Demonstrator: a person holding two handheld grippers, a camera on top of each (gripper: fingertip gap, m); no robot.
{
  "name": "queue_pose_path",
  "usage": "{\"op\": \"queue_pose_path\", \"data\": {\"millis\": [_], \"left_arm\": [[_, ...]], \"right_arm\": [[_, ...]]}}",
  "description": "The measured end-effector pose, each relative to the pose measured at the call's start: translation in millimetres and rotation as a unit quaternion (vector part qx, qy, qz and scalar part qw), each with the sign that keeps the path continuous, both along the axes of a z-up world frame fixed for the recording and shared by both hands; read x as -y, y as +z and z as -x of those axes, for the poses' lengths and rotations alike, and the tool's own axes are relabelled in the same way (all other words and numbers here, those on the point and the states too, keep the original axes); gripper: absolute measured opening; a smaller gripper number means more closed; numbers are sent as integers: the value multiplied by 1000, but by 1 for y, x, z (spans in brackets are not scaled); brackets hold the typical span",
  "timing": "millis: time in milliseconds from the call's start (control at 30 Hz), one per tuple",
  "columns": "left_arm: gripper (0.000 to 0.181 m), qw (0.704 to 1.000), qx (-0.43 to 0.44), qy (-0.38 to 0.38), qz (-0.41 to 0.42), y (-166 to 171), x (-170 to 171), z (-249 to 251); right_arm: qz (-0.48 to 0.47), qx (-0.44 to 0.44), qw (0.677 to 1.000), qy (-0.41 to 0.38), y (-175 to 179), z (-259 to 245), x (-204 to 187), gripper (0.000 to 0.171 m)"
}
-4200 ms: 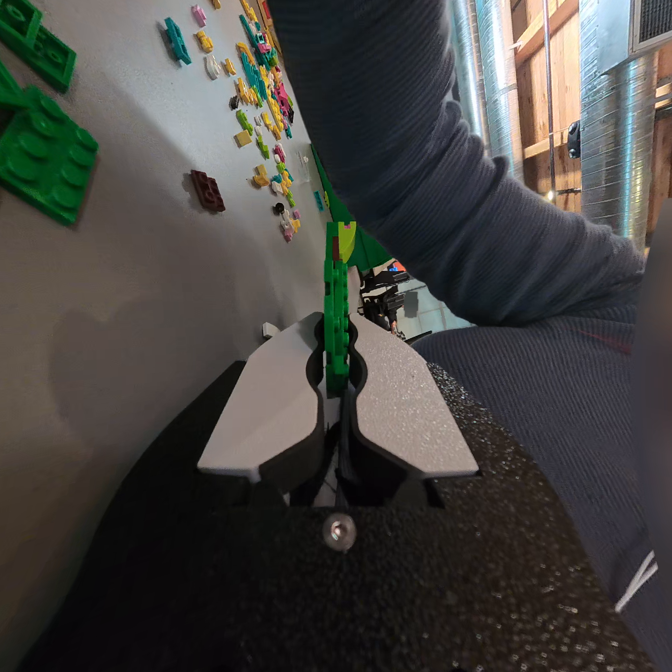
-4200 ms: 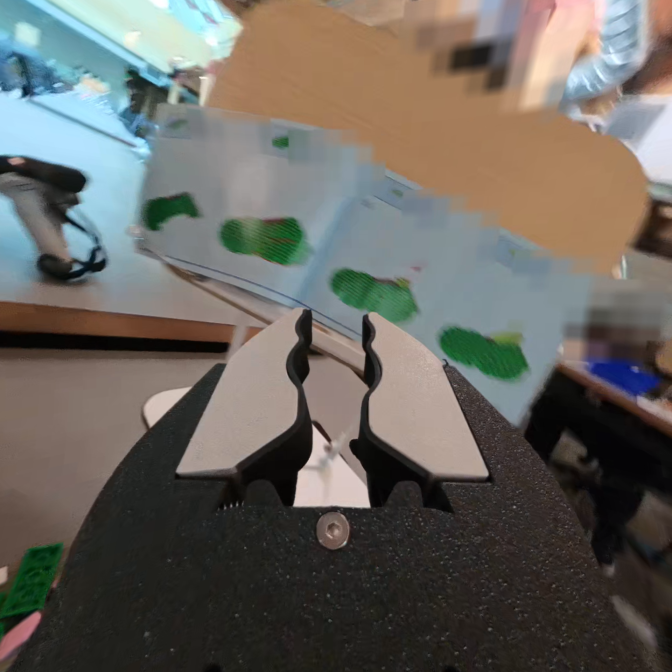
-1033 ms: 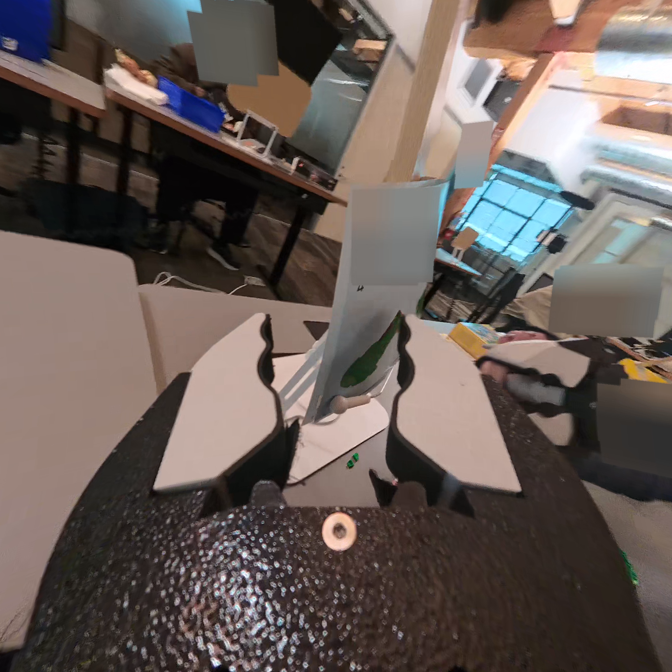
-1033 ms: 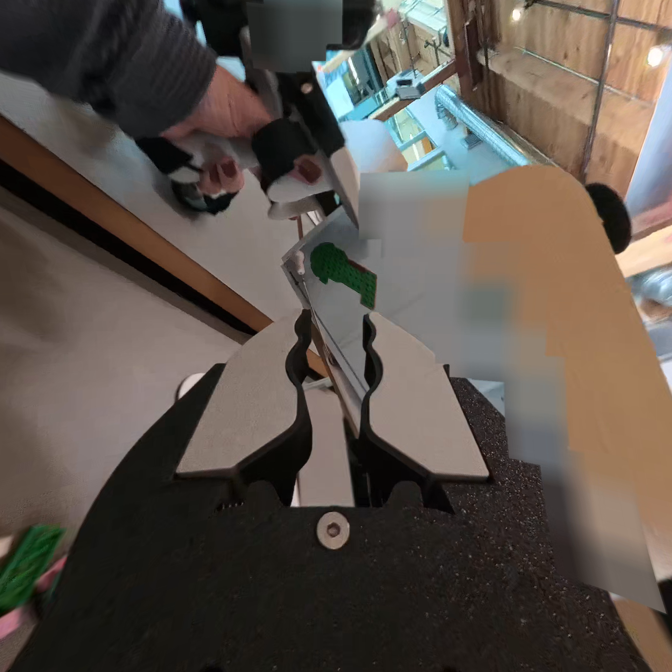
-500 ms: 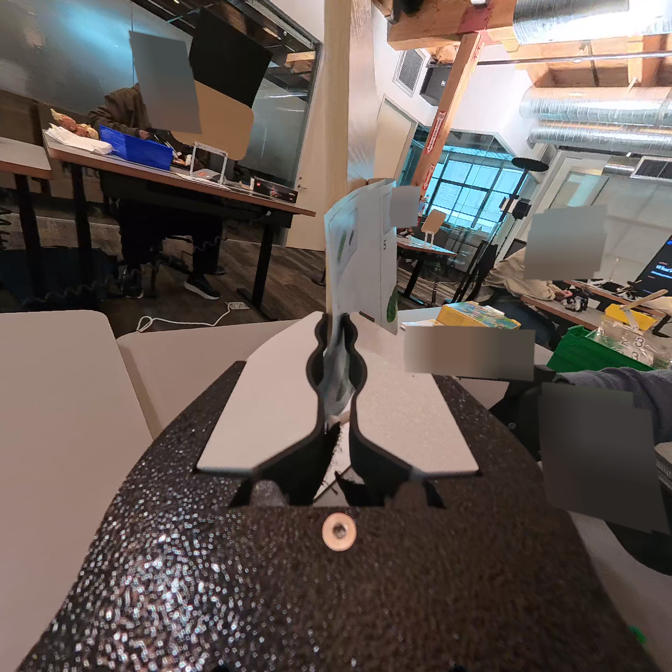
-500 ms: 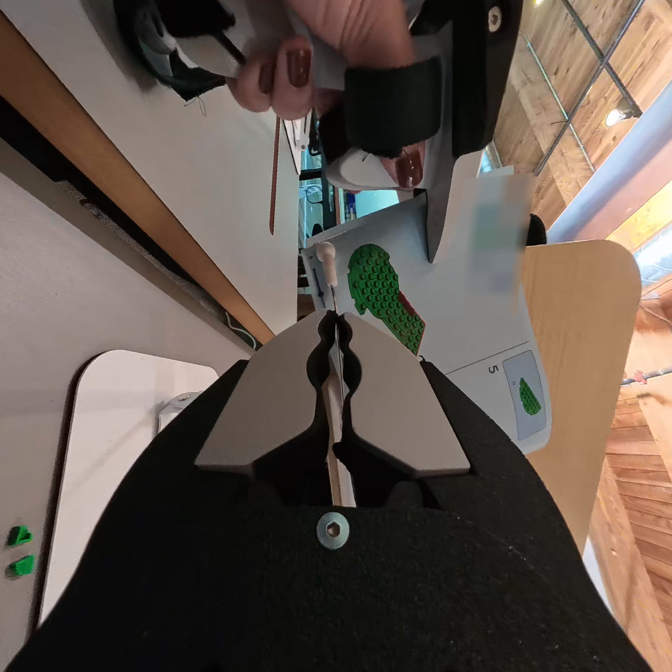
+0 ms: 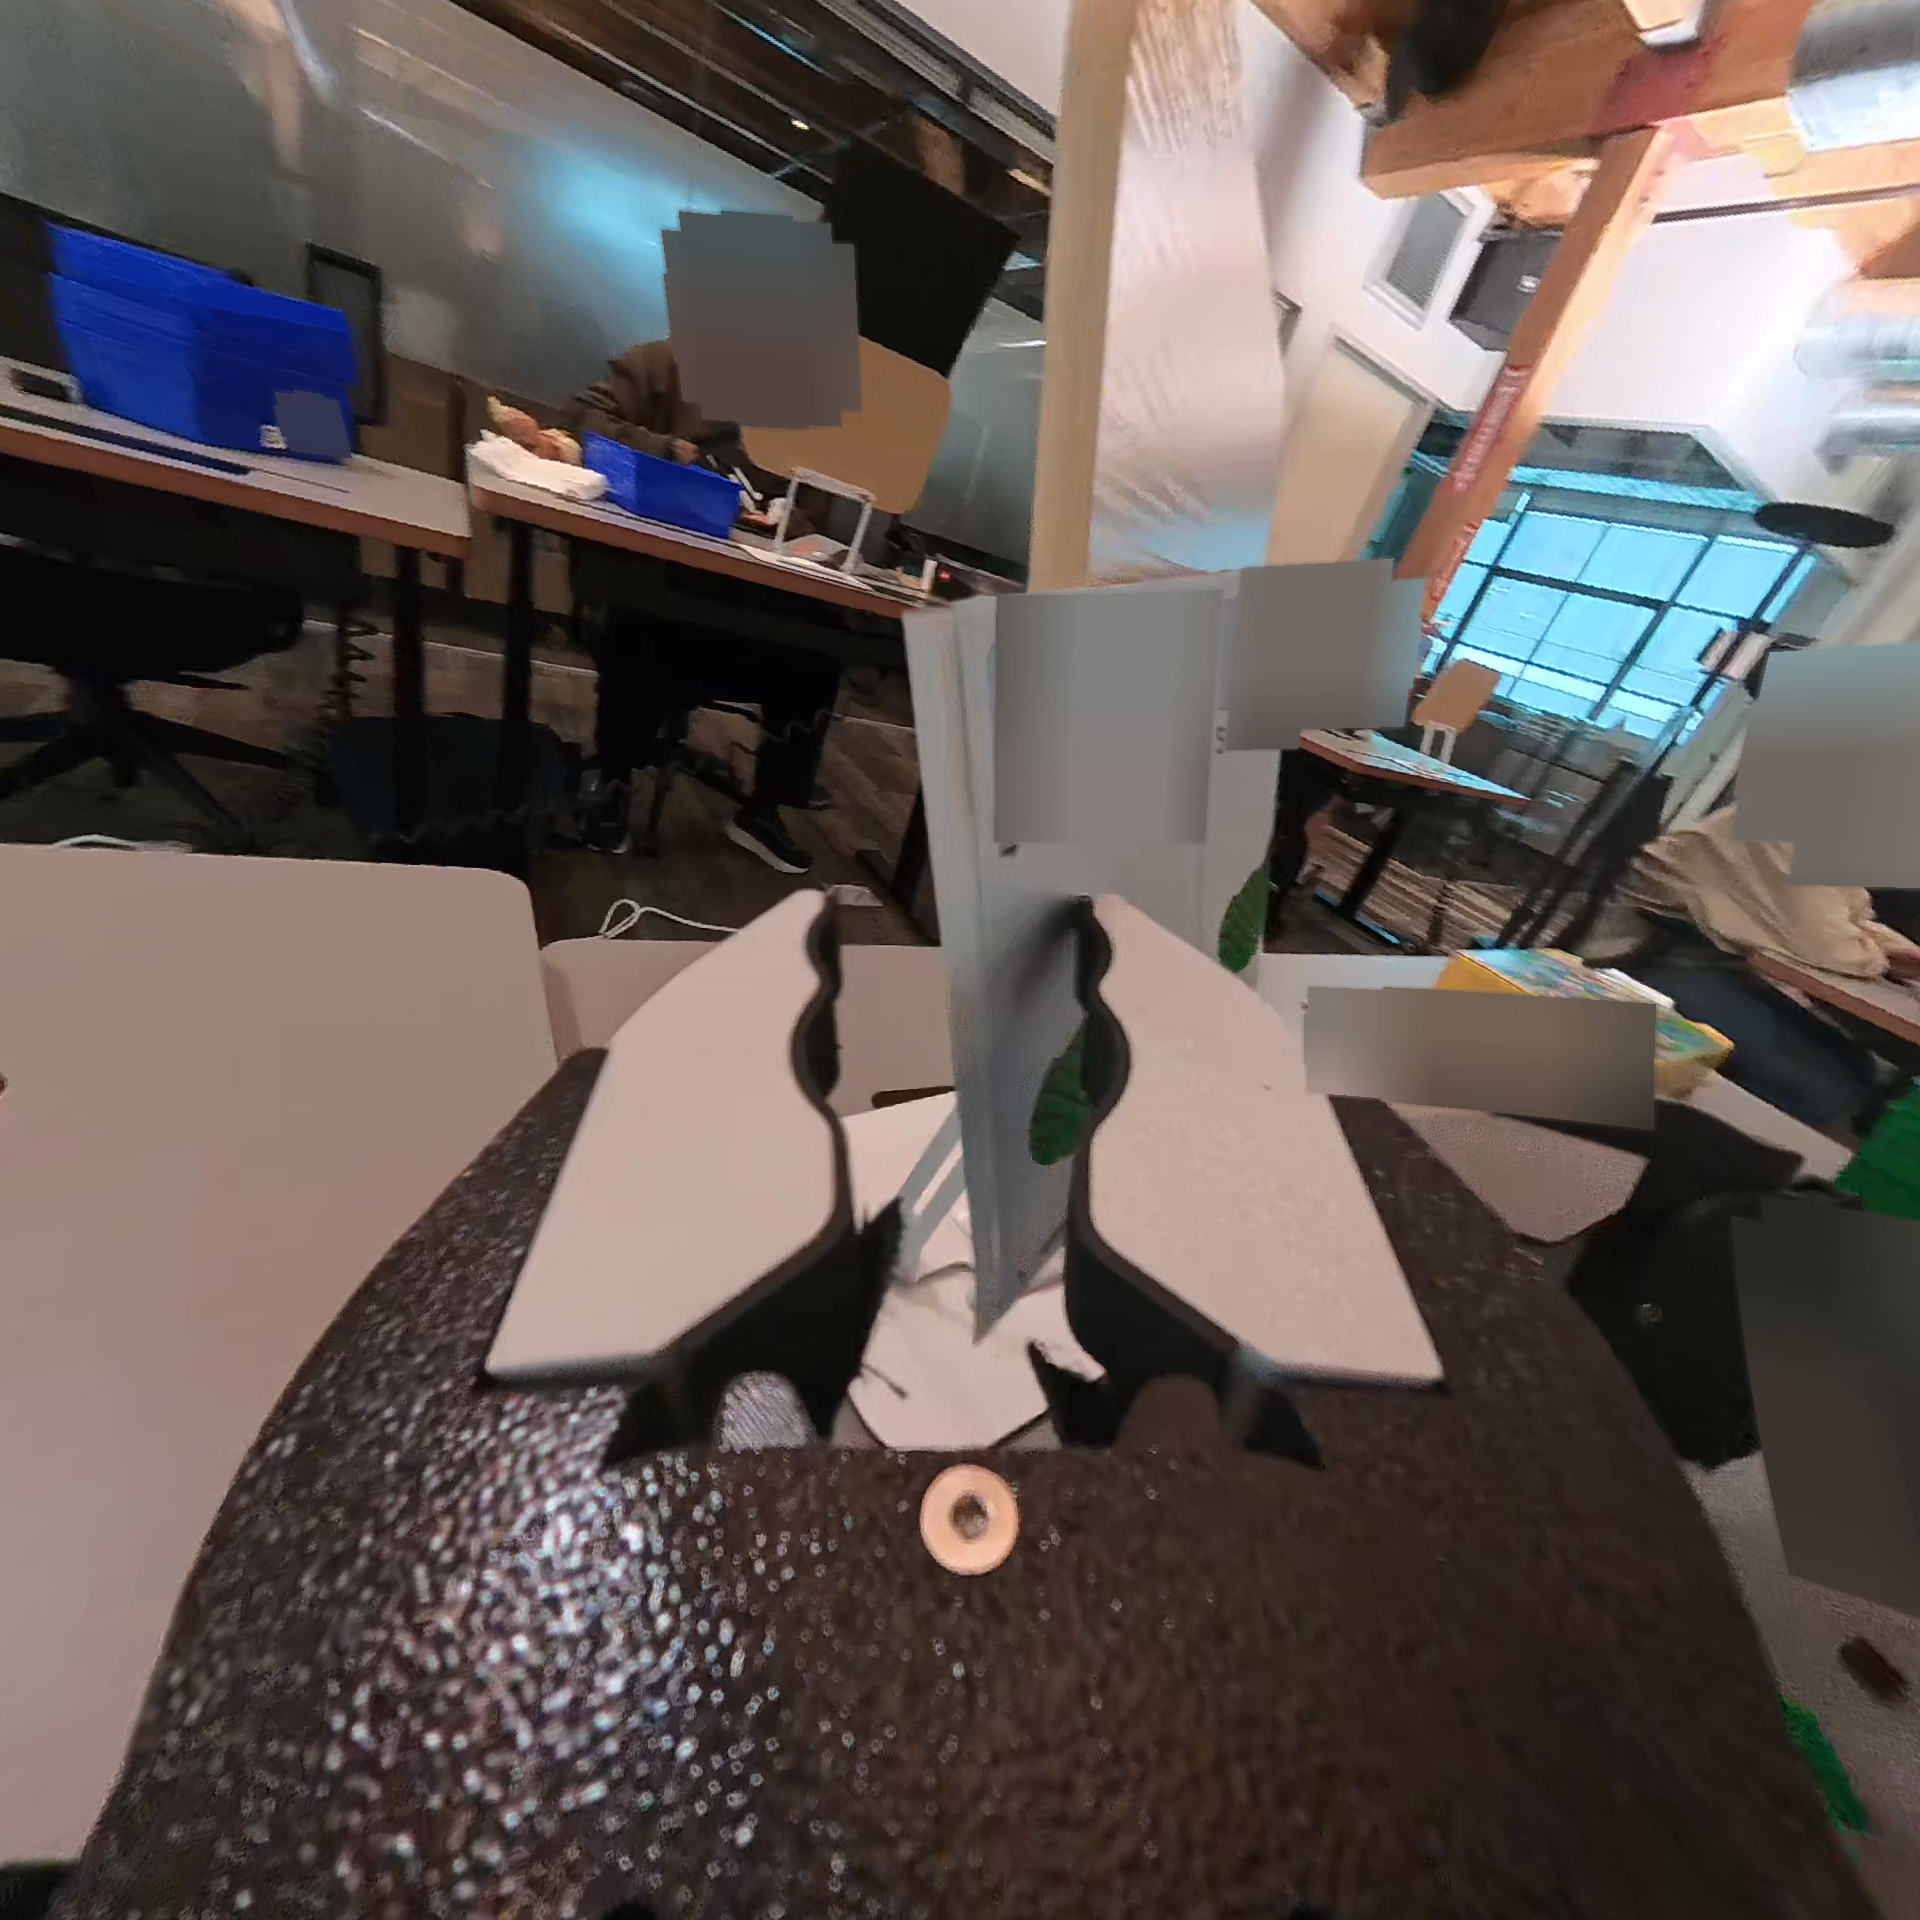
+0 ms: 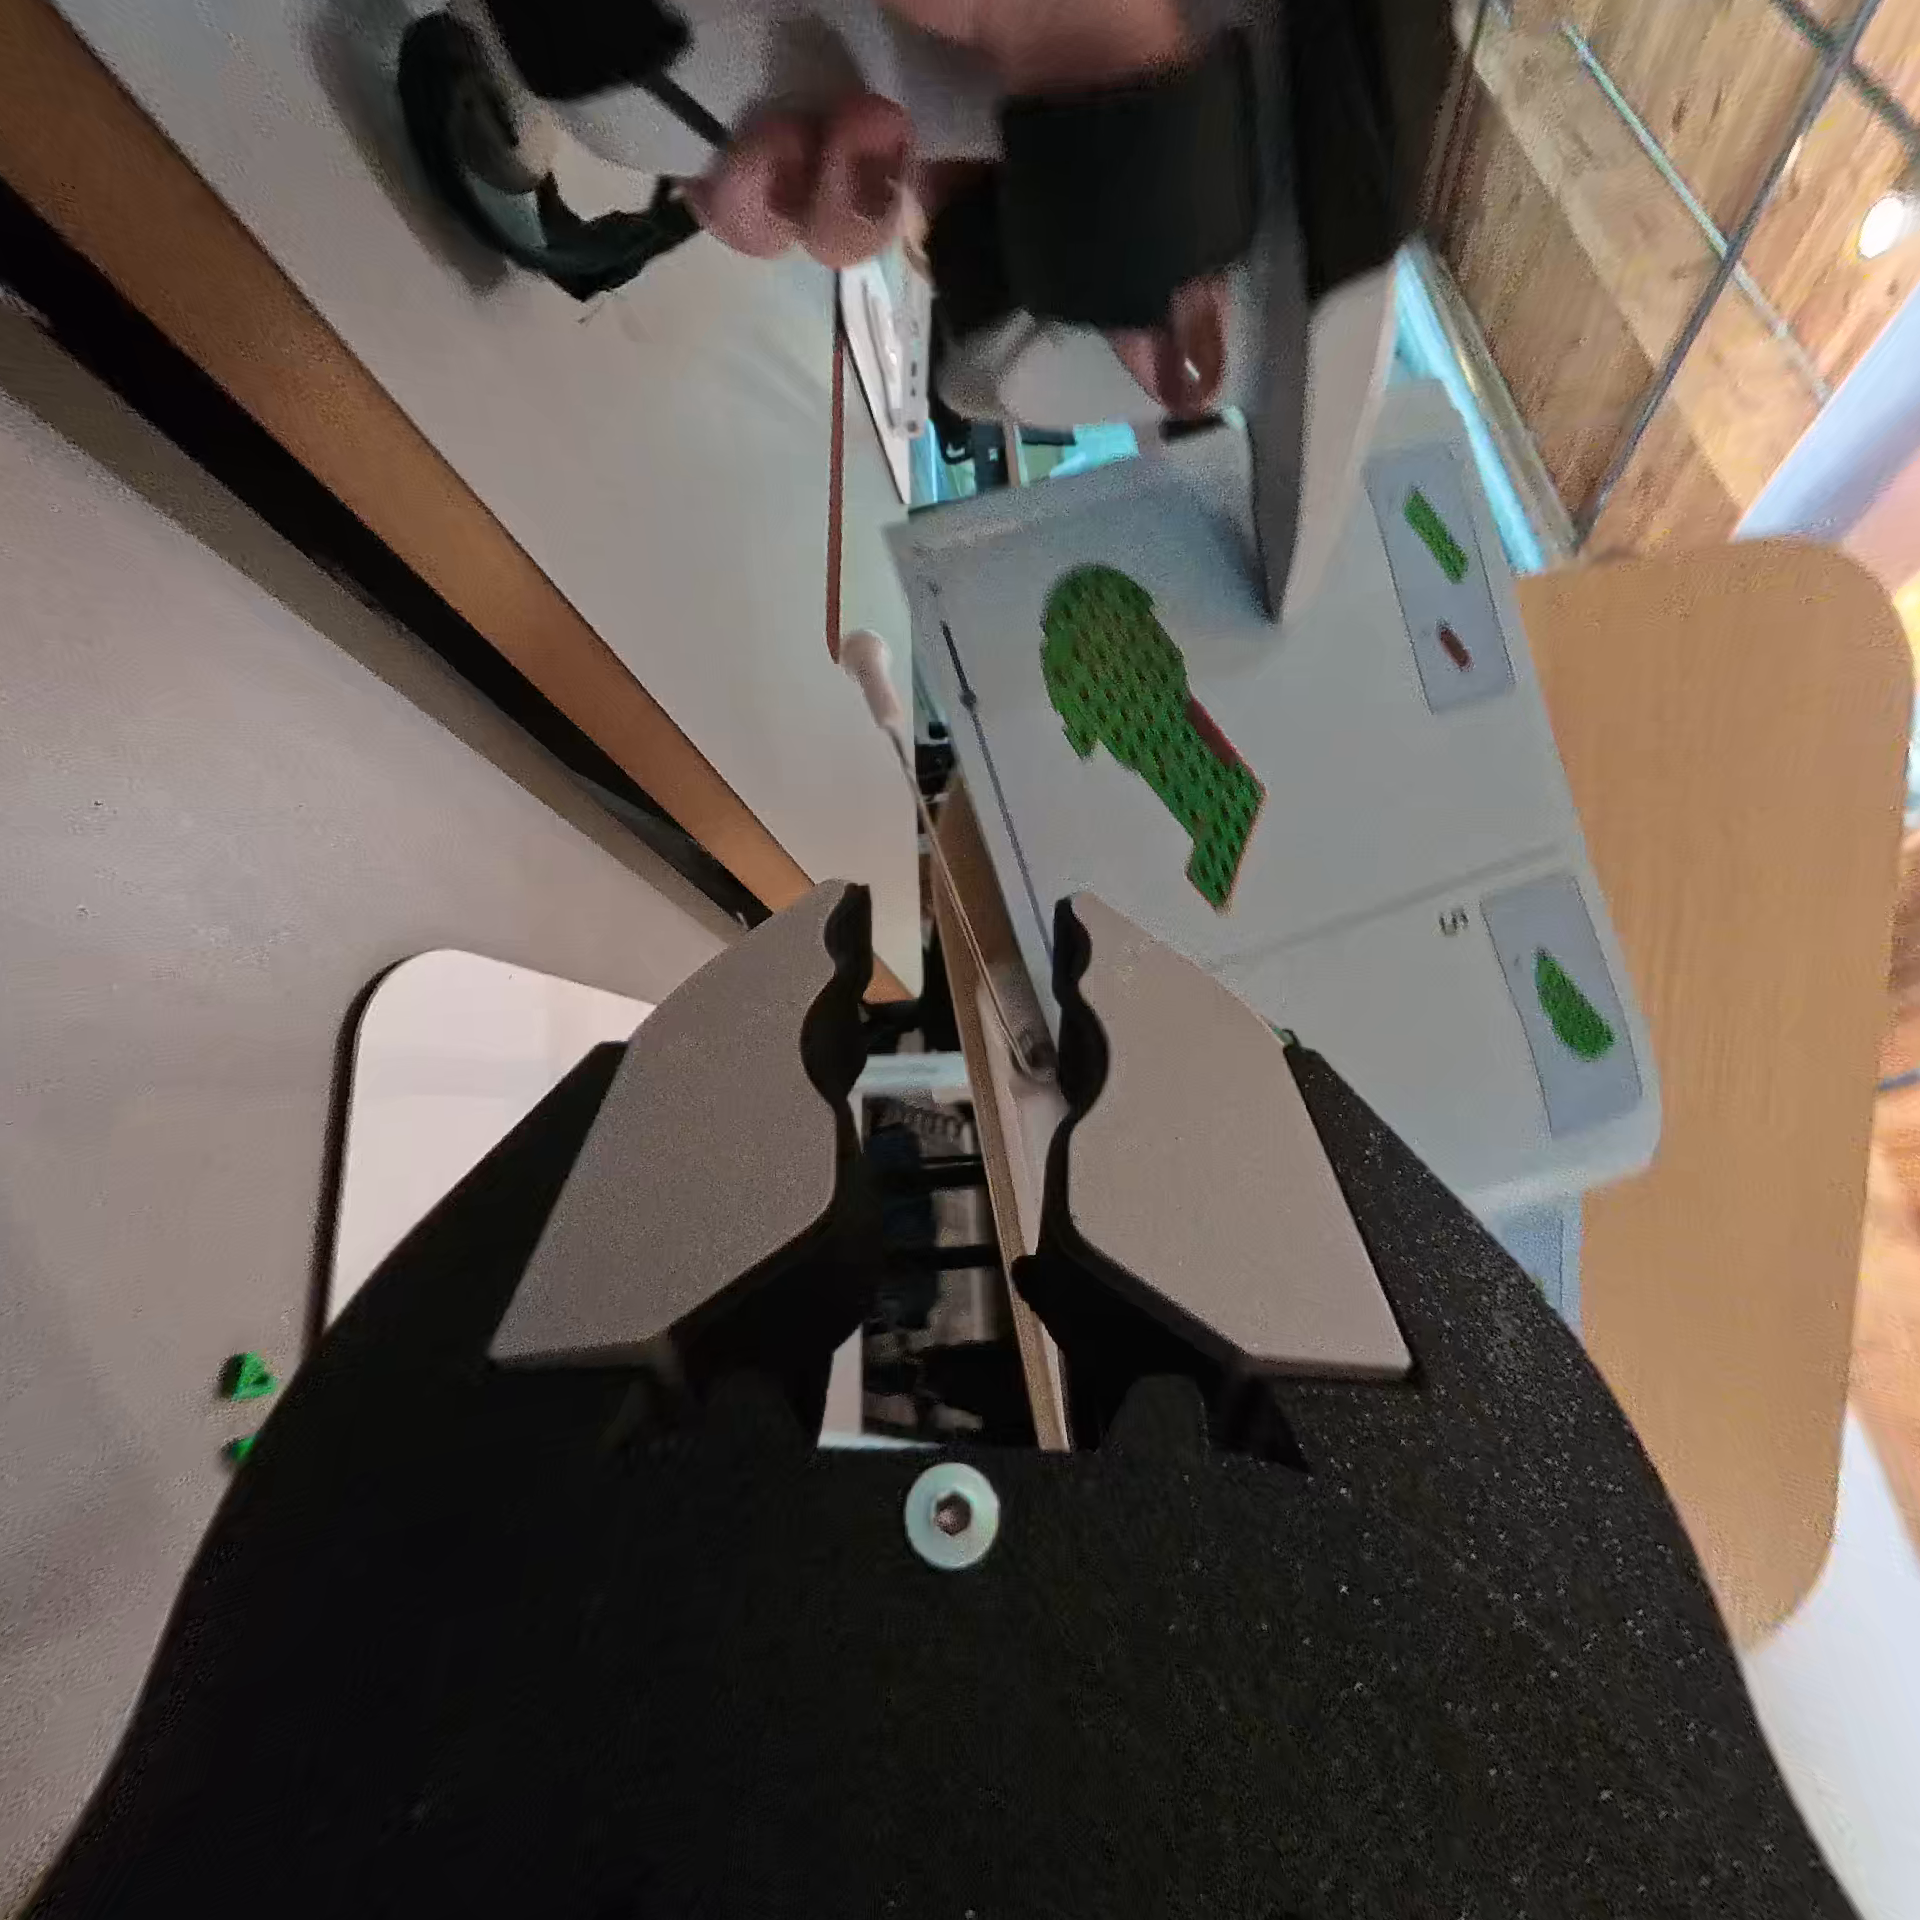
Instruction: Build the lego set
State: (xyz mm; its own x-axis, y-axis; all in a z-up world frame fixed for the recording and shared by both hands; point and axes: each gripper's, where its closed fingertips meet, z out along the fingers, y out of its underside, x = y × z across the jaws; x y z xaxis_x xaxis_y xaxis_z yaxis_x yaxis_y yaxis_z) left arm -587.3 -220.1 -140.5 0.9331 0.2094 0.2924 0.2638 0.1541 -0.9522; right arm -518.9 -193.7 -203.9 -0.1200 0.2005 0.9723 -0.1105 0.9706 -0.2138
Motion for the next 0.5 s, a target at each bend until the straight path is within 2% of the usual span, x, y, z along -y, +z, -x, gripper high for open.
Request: {"op": "queue_pose_path", "data": {"millis": [100,167,267,333,433,500], "left_arm": [[81,999,35,36,2,-4,9,5],[90,996,28,80,5,-7,23,4],[88,989,-17,144,13,-3,36,-10],[82,982,-61,180,25,3,30,-28],[78,967,-144,206,48,16,-2,-67],[72,956,-198,205,64,20,-36,-97]], "right_arm": [[76,8,997,-9,12,-23,-24,37],[154,17,988,-13,20,-42,-51,36],[298,28,954,-28,29,-67,-109,34],[384,16,922,-47,34,-78,-155,33],[512,-4,857,-56,37,-85,-214,26],[605,-5,796,-22,38,-83,-240,24]]}}
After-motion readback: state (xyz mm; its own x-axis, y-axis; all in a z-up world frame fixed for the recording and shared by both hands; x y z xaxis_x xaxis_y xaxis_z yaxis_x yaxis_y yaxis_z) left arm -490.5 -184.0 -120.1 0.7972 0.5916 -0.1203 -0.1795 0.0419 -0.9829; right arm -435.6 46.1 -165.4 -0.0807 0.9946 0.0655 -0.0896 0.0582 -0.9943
